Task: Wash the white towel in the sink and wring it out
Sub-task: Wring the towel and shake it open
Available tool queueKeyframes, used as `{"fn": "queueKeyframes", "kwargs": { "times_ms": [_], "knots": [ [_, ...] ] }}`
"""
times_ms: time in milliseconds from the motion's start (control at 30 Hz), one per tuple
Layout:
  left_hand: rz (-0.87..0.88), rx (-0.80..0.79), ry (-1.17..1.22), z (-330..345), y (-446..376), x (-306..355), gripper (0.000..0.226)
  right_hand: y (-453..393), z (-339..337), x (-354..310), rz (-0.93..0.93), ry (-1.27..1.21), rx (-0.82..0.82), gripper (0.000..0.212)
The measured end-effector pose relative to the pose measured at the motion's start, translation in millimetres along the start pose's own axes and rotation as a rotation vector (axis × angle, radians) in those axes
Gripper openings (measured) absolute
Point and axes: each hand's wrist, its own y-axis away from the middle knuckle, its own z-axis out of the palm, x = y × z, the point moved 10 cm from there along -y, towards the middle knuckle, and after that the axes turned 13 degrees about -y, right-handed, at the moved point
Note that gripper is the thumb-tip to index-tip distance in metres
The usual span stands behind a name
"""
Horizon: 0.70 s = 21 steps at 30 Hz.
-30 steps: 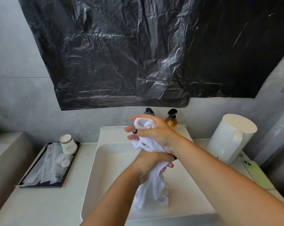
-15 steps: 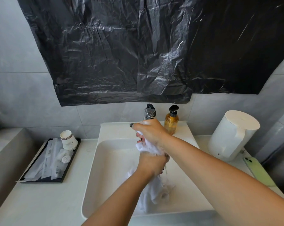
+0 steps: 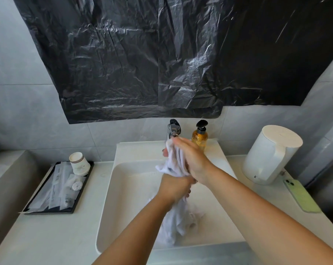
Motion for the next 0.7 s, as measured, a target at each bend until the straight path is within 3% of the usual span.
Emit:
{"fn": "queueKeyframes", "kwargs": {
  "times_ms": [100,167,267,333,367,433,467,500,600,633,700],
  "knots": [
    [-0.016,0.022,0.36,-18.8,3.3,13.9,0.021,5.0,-55.3,10.8,-0.025,-0.172,0.14,0.027],
    [-0.058,-0.027,0.546,-22.4,5.0,20.0,0.022,18.4,-76.1,28.4,-0.024,-0.048,0.157,0.027],
    [-0.035,-0.044,0.654,-27.9,12.2,35.6,0.03,47.8,-27.5,50.3,0.013,0.168,-0.156,0.057],
    [-0.019,-0.009,0.742,-32.4,12.6,40.5,0.037,56.0,-0.1,66.2,-0.002,0.3,-0.215,0.067],
    [-0.018,0.002,0.788,-34.4,13.1,42.5,0.04,53.3,2.1,69.0,-0.044,0.396,-0.128,0.061],
    [0.01,0.029,0.852,-41.6,15.4,44.6,0.041,43.4,-3.7,62.5,-0.113,0.594,0.102,0.019],
    [0.031,0.031,0.831,-44.5,18.2,44.3,0.034,36.5,-8.7,61.2,-0.109,0.655,0.171,0.012],
    [0.055,0.041,0.812,-49.7,21.8,41.5,0.024,29.4,-11.5,61.2,-0.116,0.666,0.196,0.021],
    [0.049,0.113,0.822,-72.9,26.1,14.0,0.011,16.0,-16.1,55.1,-0.132,0.573,0.21,0.007],
    [0.02,0.133,0.789,-80.4,25.9,1.6,0.01,14.8,-16.7,47.3,-0.161,0.548,0.223,0.016],
    [-0.099,0.067,0.699,-81.3,24.4,-22.0,0.037,12.8,-14.8,25.5,-0.178,0.489,0.26,0.015]
  ]
}}
